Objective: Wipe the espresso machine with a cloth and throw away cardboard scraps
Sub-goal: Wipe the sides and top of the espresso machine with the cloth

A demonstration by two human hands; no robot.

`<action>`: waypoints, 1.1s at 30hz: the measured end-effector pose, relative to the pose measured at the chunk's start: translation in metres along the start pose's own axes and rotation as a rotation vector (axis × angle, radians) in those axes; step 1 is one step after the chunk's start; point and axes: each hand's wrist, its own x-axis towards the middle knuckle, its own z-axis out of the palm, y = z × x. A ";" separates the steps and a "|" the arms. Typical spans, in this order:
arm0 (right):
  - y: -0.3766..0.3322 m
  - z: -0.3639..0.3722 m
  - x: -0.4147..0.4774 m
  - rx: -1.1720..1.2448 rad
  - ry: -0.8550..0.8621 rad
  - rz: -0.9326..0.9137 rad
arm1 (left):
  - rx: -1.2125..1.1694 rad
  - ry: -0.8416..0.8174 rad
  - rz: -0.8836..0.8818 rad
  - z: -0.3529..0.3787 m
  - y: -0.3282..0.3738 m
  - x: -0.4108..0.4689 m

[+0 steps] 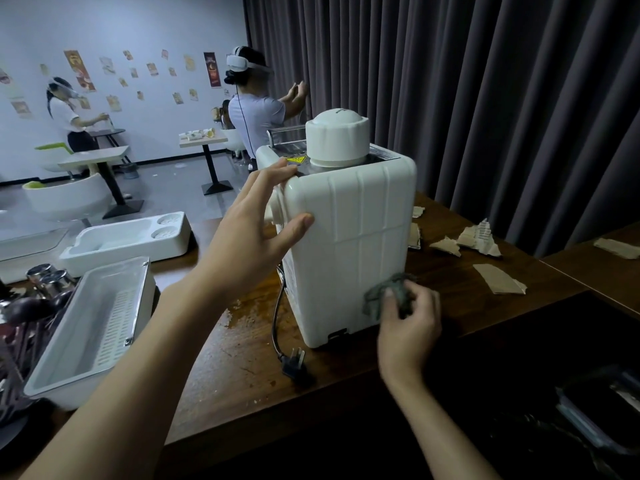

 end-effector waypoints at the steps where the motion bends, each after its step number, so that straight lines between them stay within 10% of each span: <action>1: 0.001 -0.002 0.009 -0.013 0.023 0.021 | 0.000 -0.001 -0.001 0.000 0.001 0.000; 13: -0.024 0.015 -0.059 -0.002 -0.242 -0.276 | -0.009 -0.002 -0.005 0.002 0.002 -0.002; 23: -0.027 0.003 0.002 0.034 0.053 -0.038 | -0.002 -0.014 -0.005 0.000 0.002 -0.001; 30: -0.045 0.020 -0.055 0.012 -0.254 -0.399 | -0.009 -0.008 0.004 0.000 0.000 -0.002; 33: -0.044 0.011 -0.026 0.035 -0.144 -0.248 | -0.003 -0.012 0.005 0.000 -0.001 -0.002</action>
